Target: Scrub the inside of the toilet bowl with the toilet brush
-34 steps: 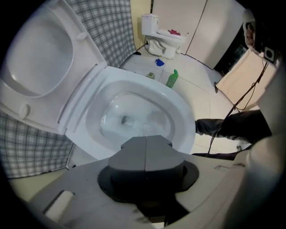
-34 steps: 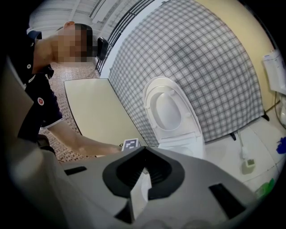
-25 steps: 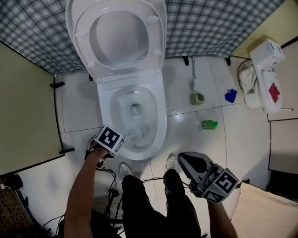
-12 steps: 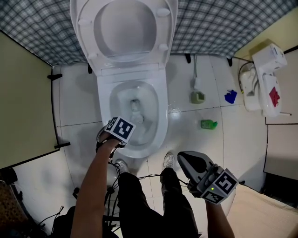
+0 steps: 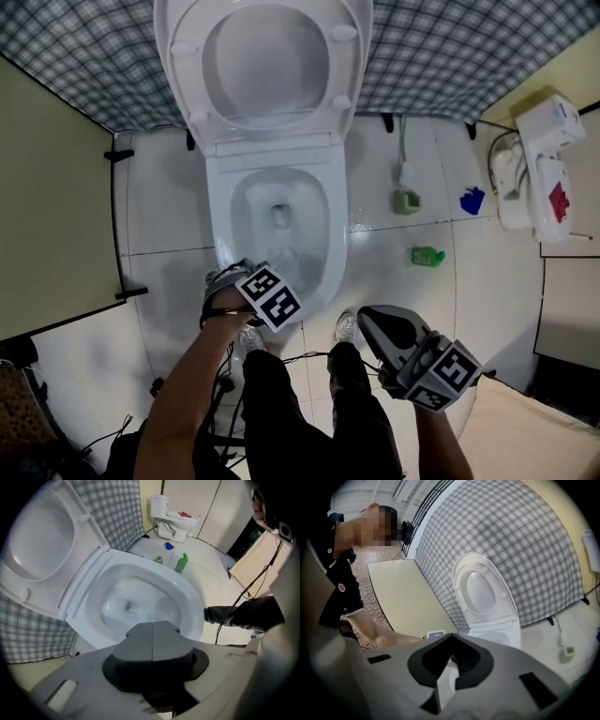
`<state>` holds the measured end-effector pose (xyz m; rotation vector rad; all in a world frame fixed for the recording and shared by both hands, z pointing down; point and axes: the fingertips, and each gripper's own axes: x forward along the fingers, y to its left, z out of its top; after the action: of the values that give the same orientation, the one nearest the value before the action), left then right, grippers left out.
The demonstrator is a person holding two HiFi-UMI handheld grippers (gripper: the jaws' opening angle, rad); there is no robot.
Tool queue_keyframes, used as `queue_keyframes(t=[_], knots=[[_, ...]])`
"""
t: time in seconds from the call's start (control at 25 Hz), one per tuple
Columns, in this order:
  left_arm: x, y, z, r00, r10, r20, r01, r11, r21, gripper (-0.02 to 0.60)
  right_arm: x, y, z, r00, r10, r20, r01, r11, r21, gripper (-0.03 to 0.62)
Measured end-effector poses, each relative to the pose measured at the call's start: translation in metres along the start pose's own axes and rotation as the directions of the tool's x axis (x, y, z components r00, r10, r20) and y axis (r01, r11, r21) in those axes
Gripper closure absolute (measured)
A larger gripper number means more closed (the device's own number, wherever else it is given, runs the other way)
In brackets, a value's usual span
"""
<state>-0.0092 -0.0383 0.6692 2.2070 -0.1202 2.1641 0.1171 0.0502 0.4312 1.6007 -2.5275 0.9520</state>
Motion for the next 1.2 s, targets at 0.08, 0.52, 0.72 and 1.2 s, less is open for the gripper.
queue_keyframes(t=[0.08,0.52,0.72,1.2], knots=[[0.011,0.010,0.010,1.000,0.026,-0.016,-0.026,0.999,0.019,0.420,-0.002,-0.005,-0.002,1.000,-0.019,0.002,0.019,1.000,0.002,0.594],[0.067,0.059,0.049,0.995,0.090,-0.053,-0.087,0.995,0.050,0.420,-0.015,-0.037,-0.015,0.995,-0.101,0.016,0.100,0.994,0.048,0.594],[0.084,0.071,0.056,0.994,0.095,-0.045,-0.095,0.995,0.007,0.419,-0.027,-0.054,-0.018,0.990,-0.139,0.025,0.138,0.989,0.062,0.594],[0.020,0.096,0.068,0.973,0.226,0.041,-0.228,0.973,0.044,0.423,-0.030,-0.054,-0.001,0.992,-0.122,0.044,0.119,0.991,0.060,0.594]])
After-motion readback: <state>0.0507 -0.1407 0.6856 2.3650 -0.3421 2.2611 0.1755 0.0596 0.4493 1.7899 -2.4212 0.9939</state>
